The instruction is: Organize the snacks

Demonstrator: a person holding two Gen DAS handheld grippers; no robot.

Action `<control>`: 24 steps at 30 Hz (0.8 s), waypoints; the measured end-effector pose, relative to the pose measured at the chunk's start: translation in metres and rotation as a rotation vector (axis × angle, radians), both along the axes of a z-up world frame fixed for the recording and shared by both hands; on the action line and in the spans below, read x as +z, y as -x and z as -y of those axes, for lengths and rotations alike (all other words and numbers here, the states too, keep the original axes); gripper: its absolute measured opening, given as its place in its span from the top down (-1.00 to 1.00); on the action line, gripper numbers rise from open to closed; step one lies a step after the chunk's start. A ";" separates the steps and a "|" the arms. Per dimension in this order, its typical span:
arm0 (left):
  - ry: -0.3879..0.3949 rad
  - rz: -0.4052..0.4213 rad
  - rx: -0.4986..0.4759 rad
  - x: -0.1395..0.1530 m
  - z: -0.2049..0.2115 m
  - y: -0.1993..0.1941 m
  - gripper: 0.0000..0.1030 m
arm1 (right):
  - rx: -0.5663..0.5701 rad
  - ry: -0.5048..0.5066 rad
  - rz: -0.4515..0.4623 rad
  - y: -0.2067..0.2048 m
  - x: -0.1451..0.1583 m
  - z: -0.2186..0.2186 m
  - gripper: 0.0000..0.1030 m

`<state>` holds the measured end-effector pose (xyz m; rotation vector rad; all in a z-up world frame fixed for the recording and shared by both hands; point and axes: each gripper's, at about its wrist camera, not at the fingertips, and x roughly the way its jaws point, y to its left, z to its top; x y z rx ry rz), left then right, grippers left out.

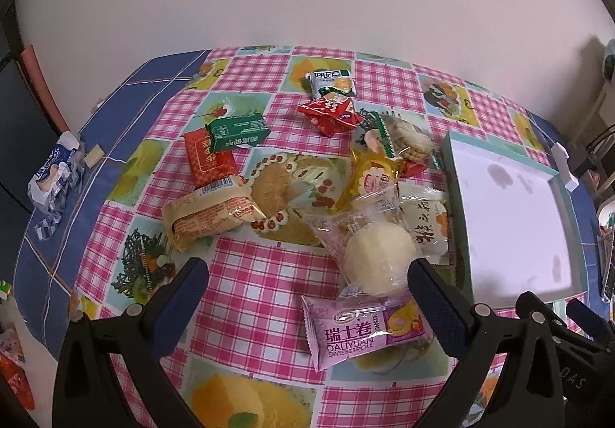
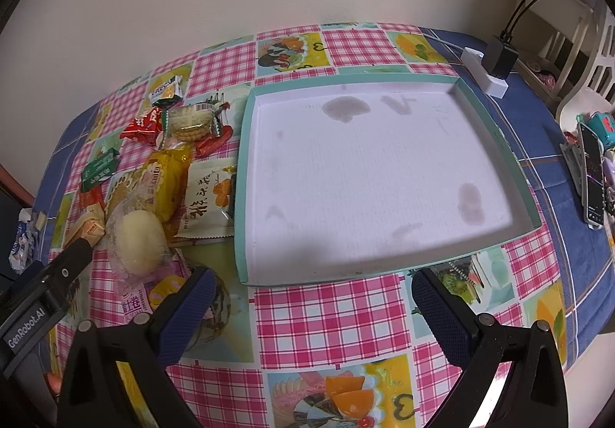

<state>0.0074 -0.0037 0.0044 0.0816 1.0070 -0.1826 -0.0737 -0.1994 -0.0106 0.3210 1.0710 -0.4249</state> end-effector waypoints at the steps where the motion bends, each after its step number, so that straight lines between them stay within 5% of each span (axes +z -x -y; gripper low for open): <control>1: 0.000 0.000 0.005 0.000 -0.001 0.000 -1.00 | 0.001 0.000 -0.001 0.000 0.000 0.000 -1.00; 24: -0.027 -0.069 0.152 -0.008 -0.032 -0.009 -1.00 | 0.042 -0.016 0.000 -0.013 -0.001 -0.019 -1.00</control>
